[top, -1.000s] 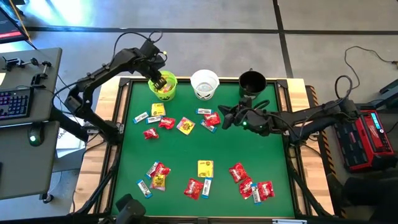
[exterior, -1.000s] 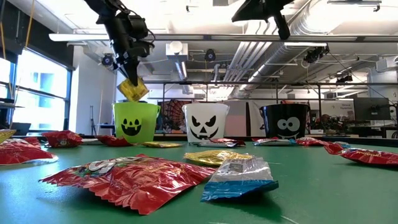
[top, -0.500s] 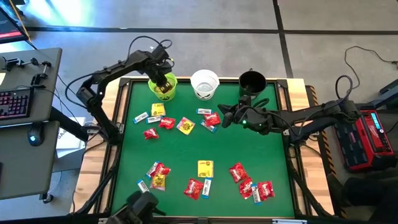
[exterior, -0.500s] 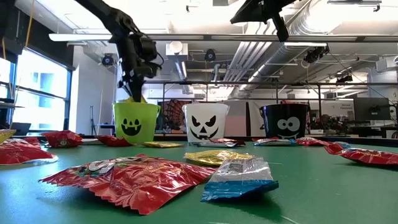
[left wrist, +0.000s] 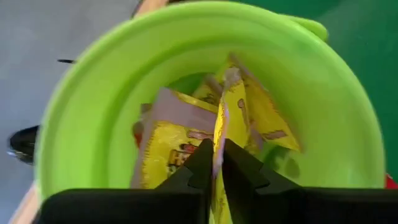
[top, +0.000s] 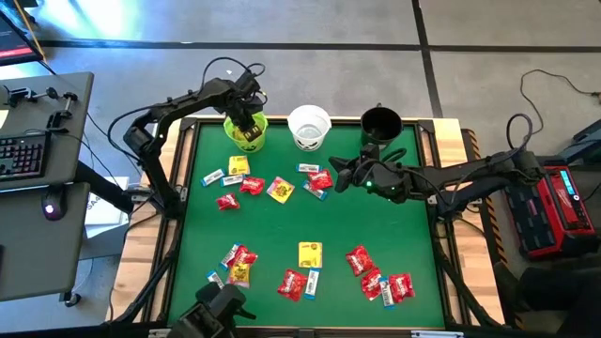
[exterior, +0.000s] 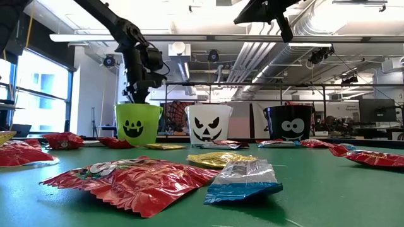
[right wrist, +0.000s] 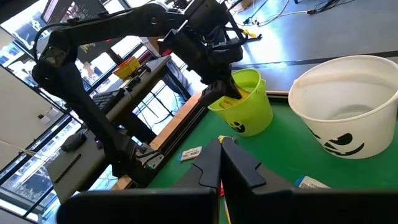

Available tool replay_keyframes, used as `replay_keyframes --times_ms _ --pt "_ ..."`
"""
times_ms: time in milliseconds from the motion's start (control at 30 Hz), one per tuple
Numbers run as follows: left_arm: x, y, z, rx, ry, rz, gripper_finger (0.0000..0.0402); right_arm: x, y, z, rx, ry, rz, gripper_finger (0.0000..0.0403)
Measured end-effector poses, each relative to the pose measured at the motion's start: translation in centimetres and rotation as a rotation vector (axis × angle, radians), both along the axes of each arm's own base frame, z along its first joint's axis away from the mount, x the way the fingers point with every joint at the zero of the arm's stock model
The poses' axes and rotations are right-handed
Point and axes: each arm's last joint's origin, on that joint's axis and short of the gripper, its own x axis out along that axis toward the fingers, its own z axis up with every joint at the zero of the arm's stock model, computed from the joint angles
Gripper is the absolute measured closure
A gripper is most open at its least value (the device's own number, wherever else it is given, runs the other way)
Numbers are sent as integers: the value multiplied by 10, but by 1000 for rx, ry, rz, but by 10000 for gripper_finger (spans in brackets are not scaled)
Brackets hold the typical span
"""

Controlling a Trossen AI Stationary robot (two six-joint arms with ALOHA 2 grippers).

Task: Sort candy by brand, put in halloween buckets
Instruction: Put the yellow candy into the green bucket

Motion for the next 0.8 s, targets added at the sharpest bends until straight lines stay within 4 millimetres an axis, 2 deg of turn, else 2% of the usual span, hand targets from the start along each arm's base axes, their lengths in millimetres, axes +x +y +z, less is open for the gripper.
replay_keyframes --times_ms 333,500,633,800 --pt "-5 -4 17 70 -14 -4 284 0 0 0 -6 6 2 402" --pt "-8 -10 32 103 -47 -5 253 -1 0 -3 -9 35 5 402" --pt "-6 -25 53 120 -141 -53 245 -1 0 -5 -12 57 5 402" --pt "-1 -56 84 172 -273 -147 244 -1 0 -5 -39 80 26 402"
